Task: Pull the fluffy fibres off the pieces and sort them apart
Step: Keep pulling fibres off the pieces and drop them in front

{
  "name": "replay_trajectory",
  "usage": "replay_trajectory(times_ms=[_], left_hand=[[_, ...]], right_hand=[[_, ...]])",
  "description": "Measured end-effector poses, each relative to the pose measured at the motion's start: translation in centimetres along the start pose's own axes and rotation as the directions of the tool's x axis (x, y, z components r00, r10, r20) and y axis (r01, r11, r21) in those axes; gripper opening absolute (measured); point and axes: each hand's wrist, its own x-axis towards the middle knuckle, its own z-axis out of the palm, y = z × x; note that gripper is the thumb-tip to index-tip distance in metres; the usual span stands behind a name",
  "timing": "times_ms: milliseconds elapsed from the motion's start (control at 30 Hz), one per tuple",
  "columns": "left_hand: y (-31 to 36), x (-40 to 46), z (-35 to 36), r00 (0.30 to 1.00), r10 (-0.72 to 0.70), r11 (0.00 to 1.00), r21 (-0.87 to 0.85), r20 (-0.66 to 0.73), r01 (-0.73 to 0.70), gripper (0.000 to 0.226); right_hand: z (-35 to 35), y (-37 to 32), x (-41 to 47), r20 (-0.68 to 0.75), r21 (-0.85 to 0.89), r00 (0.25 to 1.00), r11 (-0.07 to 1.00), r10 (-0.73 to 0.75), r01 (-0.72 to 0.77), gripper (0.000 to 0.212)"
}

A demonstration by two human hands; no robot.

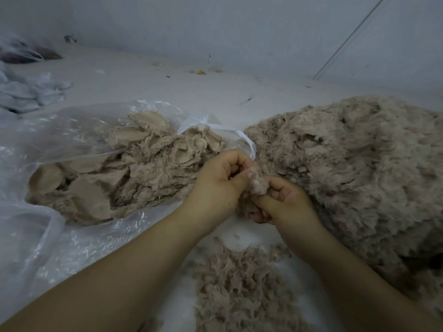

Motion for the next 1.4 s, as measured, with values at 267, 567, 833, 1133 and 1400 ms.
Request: replay_trajectory(times_ms=[267,567,833,1133,1400], left_hand=[[-0.4,0.1,0.0,0.976,-0.028,1.000,-0.010,-0.216,0.026,0.018],[-0.4,0.3,-0.2,0.978,-0.204,0.928,-0.327,-0.053,0.176,0.019],[-0.5,0.3,-0.5,0.979,-0.183,0.933,-0.297,0.093,0.203,0.014],[-0.9,0.6,-0.9,0.984,-0.172,0.971,-0.178,-0.054,0.160,0.015],[-0.2,0.1,-0.7,0.996,-0.071,0.975,-0.206,0.052,0.080,0.015]], right_hand=[[-0.3,0.4,0.2,-0.105,-0.013,0.993,0.998,0.054,-0.056,0.028],[-0.7,0.5,0.3,-0.043,0.067,0.998,0.997,0.039,-0.036,0.050],[-0.2,0.1,-0.1,-0.097,0.045,0.995,0.999,0.003,0.001,0.018],[-0.1,-0.4,-0.3,-0.090,0.181,0.994,0.982,0.065,-0.048,0.039],[-0.1,-0.4,-0.5,-0.110,0.151,0.994,0.988,0.022,-0.005,0.024]])
